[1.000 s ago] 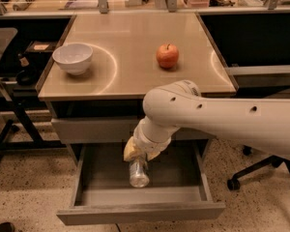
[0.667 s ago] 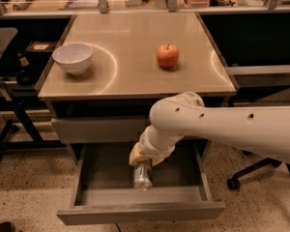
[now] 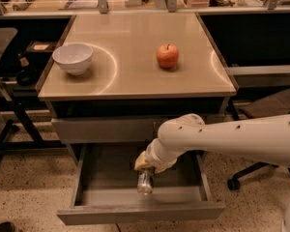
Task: Place redbull can into middle drawer
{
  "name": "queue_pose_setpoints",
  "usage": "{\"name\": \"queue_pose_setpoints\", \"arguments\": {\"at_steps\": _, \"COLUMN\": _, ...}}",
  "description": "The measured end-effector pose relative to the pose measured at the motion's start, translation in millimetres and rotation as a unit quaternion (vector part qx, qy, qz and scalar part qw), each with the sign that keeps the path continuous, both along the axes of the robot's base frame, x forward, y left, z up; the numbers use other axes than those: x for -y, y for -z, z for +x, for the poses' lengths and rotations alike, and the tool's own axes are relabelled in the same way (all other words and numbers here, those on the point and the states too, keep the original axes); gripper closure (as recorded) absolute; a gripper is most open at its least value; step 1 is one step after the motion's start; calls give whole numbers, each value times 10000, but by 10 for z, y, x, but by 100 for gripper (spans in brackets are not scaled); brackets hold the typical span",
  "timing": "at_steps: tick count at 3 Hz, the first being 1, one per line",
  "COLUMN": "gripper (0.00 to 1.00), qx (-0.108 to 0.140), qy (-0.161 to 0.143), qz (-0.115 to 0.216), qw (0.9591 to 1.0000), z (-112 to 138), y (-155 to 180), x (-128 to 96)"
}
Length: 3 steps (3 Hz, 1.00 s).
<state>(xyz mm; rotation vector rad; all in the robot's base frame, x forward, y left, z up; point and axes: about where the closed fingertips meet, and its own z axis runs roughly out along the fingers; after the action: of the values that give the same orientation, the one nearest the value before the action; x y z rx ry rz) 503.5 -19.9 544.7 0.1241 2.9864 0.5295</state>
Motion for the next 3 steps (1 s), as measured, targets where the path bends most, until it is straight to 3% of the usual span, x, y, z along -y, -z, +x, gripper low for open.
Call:
{"name": "queue_pose_setpoints", "arguments": {"at_steps": 1, "gripper": 100, "qx": -25, "qy": 25, "qz": 33, "qw": 10000, "z": -8, "y": 35, "x": -4}}
{"name": "queue_pose_setpoints", "arguments": {"at_steps": 3, "gripper": 100, "qx": -143, "qy": 369, "qz": 632, "qw": 9972, "z": 57, "y": 656, "x": -101}}
